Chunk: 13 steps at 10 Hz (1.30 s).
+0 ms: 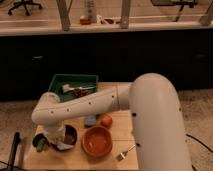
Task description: Wipe purple bowl with towel
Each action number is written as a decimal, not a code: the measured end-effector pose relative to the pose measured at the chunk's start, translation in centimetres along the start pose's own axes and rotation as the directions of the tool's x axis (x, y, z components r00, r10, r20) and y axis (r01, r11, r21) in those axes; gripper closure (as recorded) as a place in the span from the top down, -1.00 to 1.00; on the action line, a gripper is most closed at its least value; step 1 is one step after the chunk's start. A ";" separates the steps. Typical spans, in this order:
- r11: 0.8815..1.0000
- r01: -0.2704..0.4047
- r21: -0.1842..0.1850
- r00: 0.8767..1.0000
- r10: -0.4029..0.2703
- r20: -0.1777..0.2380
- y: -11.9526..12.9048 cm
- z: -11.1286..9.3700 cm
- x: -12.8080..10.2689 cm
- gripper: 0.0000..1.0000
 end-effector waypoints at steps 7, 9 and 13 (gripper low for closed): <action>0.996 -0.091 -0.017 0.995 0.090 -0.036 3.9 -1.9 1.8 -1.00; 0.997 -0.077 -0.013 0.997 0.076 -0.035 3.1 -1.9 2.2 -1.00; 0.998 -0.067 -0.015 0.997 0.067 -0.031 2.9 -1.9 2.4 -1.00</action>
